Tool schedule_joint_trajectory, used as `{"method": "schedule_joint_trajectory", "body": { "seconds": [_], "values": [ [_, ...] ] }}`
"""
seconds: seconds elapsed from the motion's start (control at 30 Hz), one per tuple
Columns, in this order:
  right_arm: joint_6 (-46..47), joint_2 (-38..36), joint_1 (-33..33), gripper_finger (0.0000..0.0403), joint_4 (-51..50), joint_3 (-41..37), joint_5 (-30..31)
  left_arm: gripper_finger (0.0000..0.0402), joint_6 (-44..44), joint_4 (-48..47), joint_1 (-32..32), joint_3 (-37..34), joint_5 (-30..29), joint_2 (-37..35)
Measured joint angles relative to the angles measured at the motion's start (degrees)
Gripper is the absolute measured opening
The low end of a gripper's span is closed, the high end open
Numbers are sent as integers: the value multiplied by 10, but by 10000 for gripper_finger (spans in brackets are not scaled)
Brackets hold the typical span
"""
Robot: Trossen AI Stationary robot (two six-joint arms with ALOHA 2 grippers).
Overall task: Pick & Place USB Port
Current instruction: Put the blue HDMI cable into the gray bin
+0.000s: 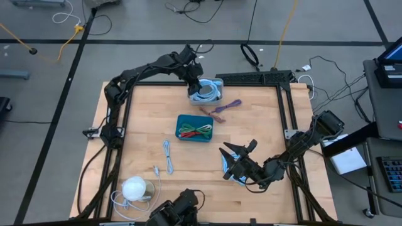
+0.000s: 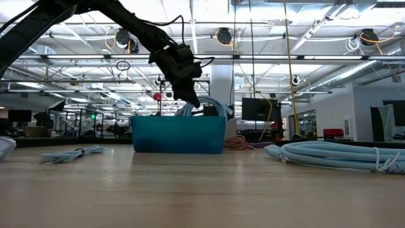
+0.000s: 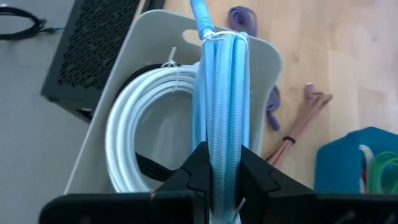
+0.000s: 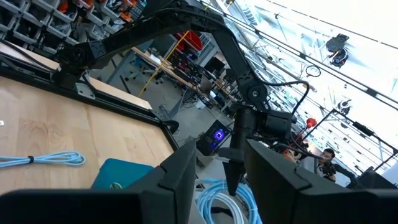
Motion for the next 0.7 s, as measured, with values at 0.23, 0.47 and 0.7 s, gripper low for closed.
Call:
{"method": "schedule_joint_trajectory", "body": {
  "seconds": [0.23, 0.47, 0.7],
  "values": [
    [0, 0, 0, 130, 0, 0, 0, 80, -14, 5, -2, 0, -47, 0],
    [0, 0, 0, 130, 0, 0, 0, 174, -21, 17, -12, 0, -99, 0],
    [0, 0, 0, 130, 0, 0, 0, 209, -21, 32, -23, 0, -169, 0]
  ]
}}
